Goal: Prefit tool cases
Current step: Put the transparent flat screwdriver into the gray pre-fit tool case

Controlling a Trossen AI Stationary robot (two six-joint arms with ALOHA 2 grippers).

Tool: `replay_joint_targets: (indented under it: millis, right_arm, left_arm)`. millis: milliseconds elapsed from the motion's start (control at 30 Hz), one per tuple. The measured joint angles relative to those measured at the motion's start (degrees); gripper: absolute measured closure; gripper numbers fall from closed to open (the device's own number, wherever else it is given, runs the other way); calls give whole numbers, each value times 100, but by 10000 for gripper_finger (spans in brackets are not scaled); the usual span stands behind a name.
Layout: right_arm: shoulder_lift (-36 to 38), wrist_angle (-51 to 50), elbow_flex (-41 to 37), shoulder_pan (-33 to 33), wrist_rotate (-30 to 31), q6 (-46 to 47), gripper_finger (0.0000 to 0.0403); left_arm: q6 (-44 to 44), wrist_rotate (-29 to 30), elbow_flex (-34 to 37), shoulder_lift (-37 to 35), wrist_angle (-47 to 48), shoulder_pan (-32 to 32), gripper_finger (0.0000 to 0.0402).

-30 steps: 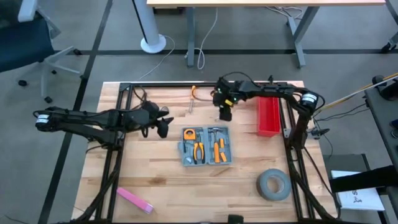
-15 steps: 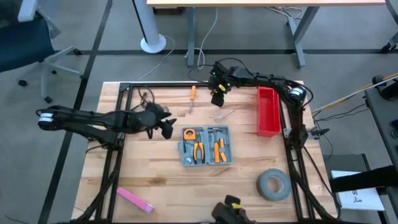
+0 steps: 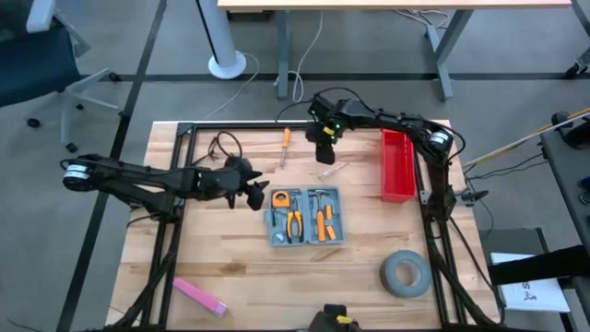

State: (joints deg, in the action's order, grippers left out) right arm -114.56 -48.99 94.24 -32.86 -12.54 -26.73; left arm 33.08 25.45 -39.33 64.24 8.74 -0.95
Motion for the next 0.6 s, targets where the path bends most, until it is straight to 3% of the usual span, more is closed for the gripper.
replay_joint_targets:
  millis: [267, 600]
  right_arm:
    - [2, -649, -288, 166, 7, -729, 227]
    - [2, -726, -479, 328, 55, -1031, 233]
  left_arm:
    - [119, -11, 0, 170, -356, -33, 198]
    - [210, -71, 0, 379, -661, -94, 198]
